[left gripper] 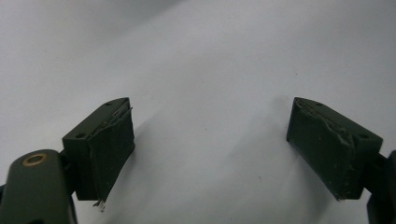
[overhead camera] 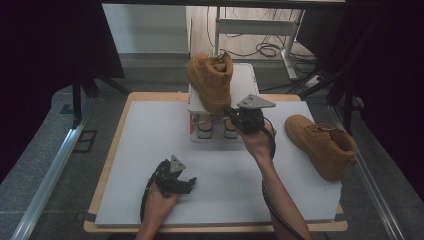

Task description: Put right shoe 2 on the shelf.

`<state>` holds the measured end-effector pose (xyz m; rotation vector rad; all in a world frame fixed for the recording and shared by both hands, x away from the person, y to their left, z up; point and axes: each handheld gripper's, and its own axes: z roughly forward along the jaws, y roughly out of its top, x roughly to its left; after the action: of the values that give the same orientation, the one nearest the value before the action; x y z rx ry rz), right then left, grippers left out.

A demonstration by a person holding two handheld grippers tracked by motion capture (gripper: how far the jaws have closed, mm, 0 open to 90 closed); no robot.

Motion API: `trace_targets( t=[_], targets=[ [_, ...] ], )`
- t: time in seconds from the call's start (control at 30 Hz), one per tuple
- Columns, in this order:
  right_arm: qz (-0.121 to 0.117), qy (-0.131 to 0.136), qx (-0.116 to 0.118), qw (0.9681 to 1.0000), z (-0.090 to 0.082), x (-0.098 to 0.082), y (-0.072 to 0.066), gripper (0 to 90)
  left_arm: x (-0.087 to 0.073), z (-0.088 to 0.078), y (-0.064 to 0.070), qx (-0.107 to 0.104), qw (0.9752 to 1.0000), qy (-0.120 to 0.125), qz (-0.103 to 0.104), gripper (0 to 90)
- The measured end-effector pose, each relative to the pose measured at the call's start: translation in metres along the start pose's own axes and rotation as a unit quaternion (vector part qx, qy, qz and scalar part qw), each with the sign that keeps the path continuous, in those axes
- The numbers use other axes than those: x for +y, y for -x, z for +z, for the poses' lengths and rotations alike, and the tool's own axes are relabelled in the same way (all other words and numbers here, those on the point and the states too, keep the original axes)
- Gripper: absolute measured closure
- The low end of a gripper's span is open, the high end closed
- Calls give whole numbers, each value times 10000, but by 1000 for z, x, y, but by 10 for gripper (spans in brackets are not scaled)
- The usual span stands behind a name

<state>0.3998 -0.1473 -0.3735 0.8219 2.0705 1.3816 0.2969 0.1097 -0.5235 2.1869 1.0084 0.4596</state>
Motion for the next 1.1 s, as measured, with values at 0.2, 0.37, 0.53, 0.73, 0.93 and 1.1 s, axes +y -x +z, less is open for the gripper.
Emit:
trace_targets(
  t=[0.2,0.37,0.53,0.73,0.93,1.1],
  targets=[
    [45,-14,50,10000,9,4,-5,894,0,0,0,-1,10000,-3,5,149],
    [30,-53,95,9999,16,7,-9,894,0,0,0,-2,10000,-18,23,149],
    [16,-63,124,9999,23,10,-15,894,0,0,0,-3,10000,-18,21,149],
    [-31,-89,161,9998,31,13,-19,894,0,0,0,0,10000,-23,32,149],
    [17,-90,257,9996,31,13,-19,840,0,0,0,-1,10000,-24,31,149],
    [49,2,286,9996,27,9,-20,687,0,0,0,8,10000,-17,36,149]
  ],
)
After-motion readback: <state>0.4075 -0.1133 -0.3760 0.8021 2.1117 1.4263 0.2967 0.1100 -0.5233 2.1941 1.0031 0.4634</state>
